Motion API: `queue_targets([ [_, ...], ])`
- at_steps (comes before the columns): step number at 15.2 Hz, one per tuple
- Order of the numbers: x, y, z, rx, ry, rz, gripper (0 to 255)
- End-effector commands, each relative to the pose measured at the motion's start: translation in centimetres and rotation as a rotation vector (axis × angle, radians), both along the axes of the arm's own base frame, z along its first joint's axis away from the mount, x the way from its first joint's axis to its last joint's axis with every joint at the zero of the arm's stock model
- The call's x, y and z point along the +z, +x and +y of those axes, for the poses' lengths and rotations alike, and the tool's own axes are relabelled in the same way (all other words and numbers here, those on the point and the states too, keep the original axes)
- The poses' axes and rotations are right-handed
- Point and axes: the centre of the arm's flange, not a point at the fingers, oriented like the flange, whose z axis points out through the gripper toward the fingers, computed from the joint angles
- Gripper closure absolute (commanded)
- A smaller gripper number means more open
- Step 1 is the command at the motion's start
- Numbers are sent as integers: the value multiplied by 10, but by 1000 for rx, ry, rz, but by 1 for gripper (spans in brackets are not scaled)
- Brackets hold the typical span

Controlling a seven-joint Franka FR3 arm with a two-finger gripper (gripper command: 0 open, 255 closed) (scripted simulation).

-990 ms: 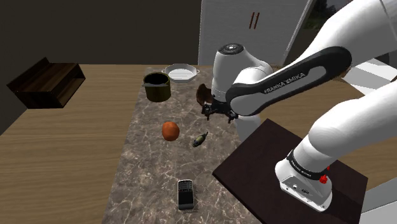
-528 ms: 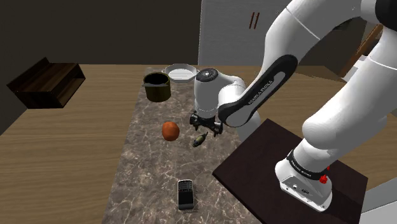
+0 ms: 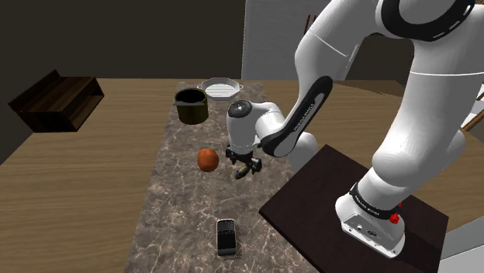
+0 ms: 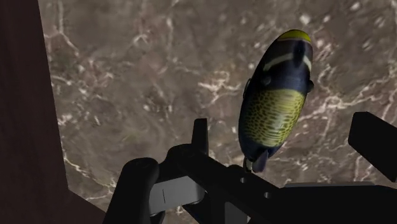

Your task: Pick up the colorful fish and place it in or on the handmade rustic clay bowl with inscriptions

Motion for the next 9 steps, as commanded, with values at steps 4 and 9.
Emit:
queue_targets([
  [4,-19,0,-4,-1,0,-1,0],
  [9,-19,0,-4,-1,0,-1,0],
])
